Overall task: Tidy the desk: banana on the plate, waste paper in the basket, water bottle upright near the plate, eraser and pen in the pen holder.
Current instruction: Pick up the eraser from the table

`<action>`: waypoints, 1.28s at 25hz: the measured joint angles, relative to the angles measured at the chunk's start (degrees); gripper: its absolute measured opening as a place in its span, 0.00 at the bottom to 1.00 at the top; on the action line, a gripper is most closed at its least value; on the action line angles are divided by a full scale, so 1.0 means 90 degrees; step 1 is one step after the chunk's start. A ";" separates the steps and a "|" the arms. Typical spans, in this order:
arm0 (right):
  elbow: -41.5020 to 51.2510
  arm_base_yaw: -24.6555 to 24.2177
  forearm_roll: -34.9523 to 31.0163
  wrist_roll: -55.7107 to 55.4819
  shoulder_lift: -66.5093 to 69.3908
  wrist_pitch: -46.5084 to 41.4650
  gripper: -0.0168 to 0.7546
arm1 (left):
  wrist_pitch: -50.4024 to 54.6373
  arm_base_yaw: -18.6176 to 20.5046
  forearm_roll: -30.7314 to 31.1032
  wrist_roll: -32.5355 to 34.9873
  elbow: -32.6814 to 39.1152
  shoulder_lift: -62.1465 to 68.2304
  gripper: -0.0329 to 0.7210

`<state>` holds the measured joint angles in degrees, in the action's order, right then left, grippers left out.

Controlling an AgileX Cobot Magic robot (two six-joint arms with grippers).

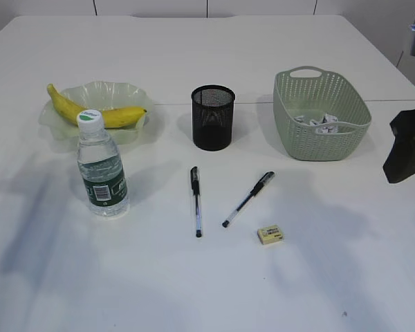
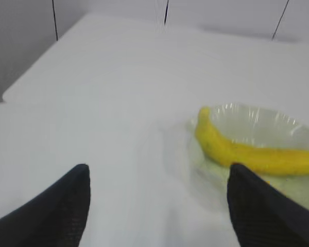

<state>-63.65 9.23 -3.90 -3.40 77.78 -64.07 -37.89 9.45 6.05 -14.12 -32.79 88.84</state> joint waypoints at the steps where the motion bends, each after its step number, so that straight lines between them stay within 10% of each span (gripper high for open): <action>1: 0.0000 0.0000 0.0000 0.0000 0.0000 0.0000 0.71 | 0.0468 0.0000 0.0083 0.0000 -0.0063 -0.0074 0.83; 12: 0.0000 0.0000 0.0000 0.0058 0.0000 0.0069 0.71 | 0.7023 0.0000 0.0467 0.0048 -0.2050 -0.0609 0.83; 18: -0.0179 0.0014 0.0000 0.0092 0.0000 0.0069 0.71 | 0.9933 0.0000 -0.1155 0.1963 -0.2978 -0.0633 0.82; 22: -0.0582 0.0249 0.0025 0.0090 0.0132 0.0015 0.71 | 1.0749 0.0000 -0.2202 0.2434 -0.3030 -0.0632 0.77; 32: -0.1201 0.1648 0.0025 -0.0008 0.1960 -0.0034 0.71 | 1.0742 0.0000 -0.2374 0.2517 -0.3030 -0.0659 0.76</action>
<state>-74.46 24.05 -3.67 -3.46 95.42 -64.37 58.79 9.45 -15.32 8.54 -60.06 82.91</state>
